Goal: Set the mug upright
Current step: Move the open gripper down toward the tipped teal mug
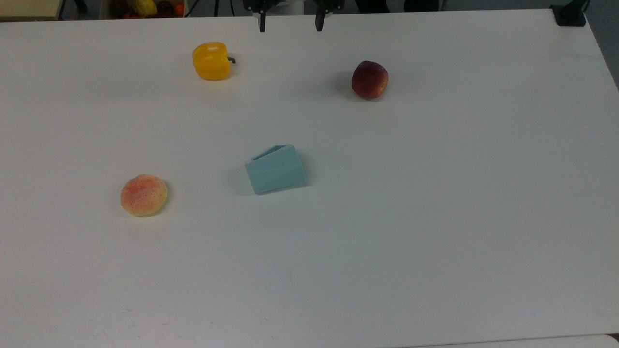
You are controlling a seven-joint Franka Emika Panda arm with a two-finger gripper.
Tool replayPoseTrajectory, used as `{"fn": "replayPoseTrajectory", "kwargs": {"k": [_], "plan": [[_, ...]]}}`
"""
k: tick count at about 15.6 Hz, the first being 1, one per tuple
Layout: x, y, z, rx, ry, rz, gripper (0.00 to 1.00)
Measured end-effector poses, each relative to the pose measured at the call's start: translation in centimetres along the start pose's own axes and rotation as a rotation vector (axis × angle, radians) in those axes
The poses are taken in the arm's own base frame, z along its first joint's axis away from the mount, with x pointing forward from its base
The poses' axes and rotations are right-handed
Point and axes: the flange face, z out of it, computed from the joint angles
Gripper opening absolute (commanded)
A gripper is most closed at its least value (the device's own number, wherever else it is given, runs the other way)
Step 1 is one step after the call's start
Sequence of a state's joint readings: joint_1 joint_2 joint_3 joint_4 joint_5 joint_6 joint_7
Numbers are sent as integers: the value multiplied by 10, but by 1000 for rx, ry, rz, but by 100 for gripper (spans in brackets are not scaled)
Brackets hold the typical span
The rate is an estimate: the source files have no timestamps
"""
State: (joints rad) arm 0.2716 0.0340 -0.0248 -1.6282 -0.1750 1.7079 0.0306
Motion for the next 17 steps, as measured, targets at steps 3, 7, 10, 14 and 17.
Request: {"fn": "replayPoseTrajectory", "kwargs": {"k": [3,7,10,14,17], "plan": [[19,-31,16,-88,45,3,100],[53,-78,83,-234,70,22,100],[66,-94,121,-274,67,-8,100],[82,-103,171,-370,101,-23,100],[89,-109,206,-423,113,-19,100]]}}
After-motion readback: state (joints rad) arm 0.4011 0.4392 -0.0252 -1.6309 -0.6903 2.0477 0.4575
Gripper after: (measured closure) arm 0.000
